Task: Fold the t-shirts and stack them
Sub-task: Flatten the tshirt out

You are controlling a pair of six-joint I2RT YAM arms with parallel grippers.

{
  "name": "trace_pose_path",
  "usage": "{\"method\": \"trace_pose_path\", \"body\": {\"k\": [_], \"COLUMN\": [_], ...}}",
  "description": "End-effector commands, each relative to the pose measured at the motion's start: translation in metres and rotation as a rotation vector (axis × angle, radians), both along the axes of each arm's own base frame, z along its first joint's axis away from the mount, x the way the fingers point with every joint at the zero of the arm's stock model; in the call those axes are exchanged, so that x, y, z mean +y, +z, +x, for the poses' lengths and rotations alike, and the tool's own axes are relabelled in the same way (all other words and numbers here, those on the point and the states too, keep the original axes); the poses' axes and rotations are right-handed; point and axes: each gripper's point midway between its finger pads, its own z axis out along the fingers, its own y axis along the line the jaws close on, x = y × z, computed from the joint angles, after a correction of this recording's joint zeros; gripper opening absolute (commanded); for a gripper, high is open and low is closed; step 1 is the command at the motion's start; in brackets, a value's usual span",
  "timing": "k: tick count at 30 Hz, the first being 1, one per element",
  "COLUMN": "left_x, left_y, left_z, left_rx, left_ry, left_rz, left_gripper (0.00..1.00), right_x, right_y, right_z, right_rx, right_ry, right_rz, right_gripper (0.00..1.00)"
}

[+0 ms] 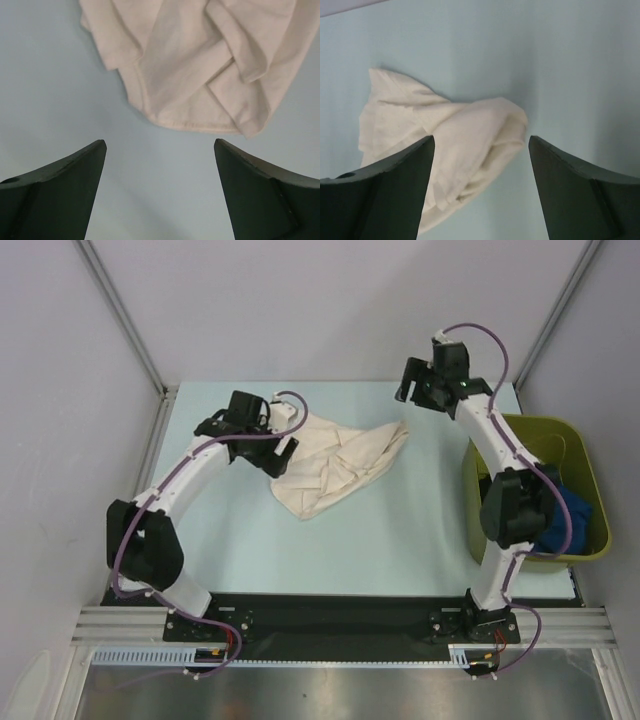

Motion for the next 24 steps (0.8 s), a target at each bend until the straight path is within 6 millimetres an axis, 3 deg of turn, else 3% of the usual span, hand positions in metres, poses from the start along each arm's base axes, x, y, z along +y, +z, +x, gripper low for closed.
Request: {"method": "trace_pose_path", "body": {"k": [1, 2, 3, 4, 6, 8, 9, 10, 11, 13, 14, 16, 18, 19, 20, 22, 23, 24], "left_x": [-0.054, -0.078, -0.091, -0.108, -0.145, -0.180, -0.192, -0.204, -0.216, -0.229, -0.232, -0.238, -0.232, -0.234, -0.235, -0.237, -0.238, -0.241], "left_y": [0.029, 0.022, 0.020, 0.023, 0.010, 0.007, -0.006, -0.005, -0.008, -0.017, -0.023, -0.037, -0.046, -0.040, -0.052, -0.052, -0.034, -0.033], "left_z": [0.021, 0.018, 0.019, 0.024, 0.017, 0.011, 0.010, 0.013, 0.009, 0.020, 0.026, 0.049, 0.070, 0.078, 0.078, 0.075, 0.072, 0.067], "left_rx": [-0.126, -0.127, -0.142, -0.184, -0.184, -0.207, -0.193, -0.217, -0.223, -0.238, -0.236, -0.216, -0.212, -0.207, -0.187, -0.201, -0.233, -0.232], "left_ry": [-0.129, -0.190, -0.224, -0.262, -0.343, -0.416, -0.437, -0.449, -0.468, -0.449, -0.429, -0.352, -0.273, -0.256, -0.260, -0.280, -0.296, -0.318], "left_rz": [-0.089, -0.088, -0.091, -0.106, -0.124, -0.185, -0.196, -0.224, -0.228, -0.228, -0.220, -0.181, -0.103, -0.085, -0.071, -0.095, -0.124, -0.142], "left_gripper": [0.95, 0.95, 0.96, 0.96, 0.97, 0.99, 1.00, 1.00, 1.00, 1.00, 1.00, 0.99, 0.82, 0.72, 0.62, 0.55, 0.46, 0.40], "right_x": [-0.013, -0.011, -0.011, -0.014, -0.016, -0.019, -0.019, -0.020, -0.020, -0.015, -0.016, -0.013, -0.013, -0.013, -0.013, -0.014, -0.012, -0.011], "right_y": [-0.001, -0.003, 0.010, -0.015, -0.012, -0.032, -0.033, -0.029, -0.038, -0.036, -0.044, -0.048, -0.054, -0.055, -0.054, -0.061, -0.060, -0.059], "right_z": [-0.044, -0.054, -0.065, -0.082, -0.099, -0.118, -0.125, -0.132, -0.141, -0.155, -0.163, -0.172, -0.183, -0.186, -0.189, -0.195, -0.197, -0.198], "right_rx": [0.026, 0.024, -0.014, 0.040, 0.036, 0.081, 0.091, 0.084, 0.107, 0.105, 0.123, 0.120, 0.123, 0.126, 0.124, 0.140, 0.139, 0.134], "right_ry": [-0.058, -0.058, -0.063, -0.072, -0.083, -0.092, -0.096, -0.098, -0.098, -0.084, -0.087, -0.082, -0.079, -0.078, -0.079, -0.080, -0.081, -0.078], "right_rz": [0.073, 0.082, 0.099, 0.095, 0.124, 0.117, 0.123, 0.130, 0.132, 0.141, 0.132, 0.116, 0.119, 0.122, 0.127, 0.121, 0.127, 0.129], "right_gripper": [0.81, 0.80, 0.80, 0.78, 0.77, 0.75, 0.75, 0.73, 0.72, 0.71, 0.71, 0.71, 0.70, 0.70, 0.70, 0.70, 0.70, 0.69]}}
